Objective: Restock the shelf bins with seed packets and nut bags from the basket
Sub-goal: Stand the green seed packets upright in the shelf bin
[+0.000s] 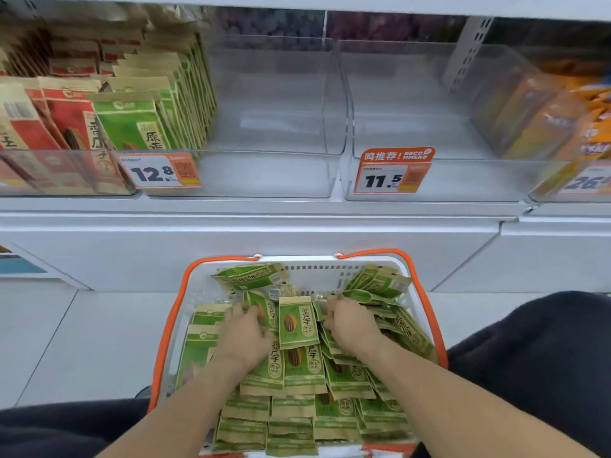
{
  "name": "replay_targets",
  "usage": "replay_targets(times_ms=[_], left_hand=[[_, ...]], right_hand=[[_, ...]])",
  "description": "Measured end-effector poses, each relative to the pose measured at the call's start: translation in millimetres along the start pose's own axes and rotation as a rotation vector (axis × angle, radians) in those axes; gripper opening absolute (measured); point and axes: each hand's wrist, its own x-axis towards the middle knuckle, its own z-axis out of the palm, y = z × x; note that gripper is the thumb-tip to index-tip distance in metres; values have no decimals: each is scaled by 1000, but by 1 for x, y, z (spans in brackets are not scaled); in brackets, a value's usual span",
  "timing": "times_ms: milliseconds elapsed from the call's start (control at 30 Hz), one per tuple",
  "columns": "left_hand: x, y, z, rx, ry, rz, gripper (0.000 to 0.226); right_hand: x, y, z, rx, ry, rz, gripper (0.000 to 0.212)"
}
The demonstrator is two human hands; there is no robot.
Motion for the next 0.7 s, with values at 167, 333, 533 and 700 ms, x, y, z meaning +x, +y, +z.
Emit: replay_targets(times_ms=[167, 333, 533, 700], left_hand=[[6, 21, 11, 208, -134, 39, 46], [13, 33, 7, 173, -191, -70, 50], [8, 44, -15, -301, -49, -126, 34], [5, 51, -43, -667, -14, -252, 25]], right_hand=[[-25, 7, 6, 228, 91, 7, 28], [-43, 17, 9, 314, 104, -24, 25], [-43, 15, -2, 643, 221, 68, 29], [-45, -3, -15, 927, 368, 105, 33]])
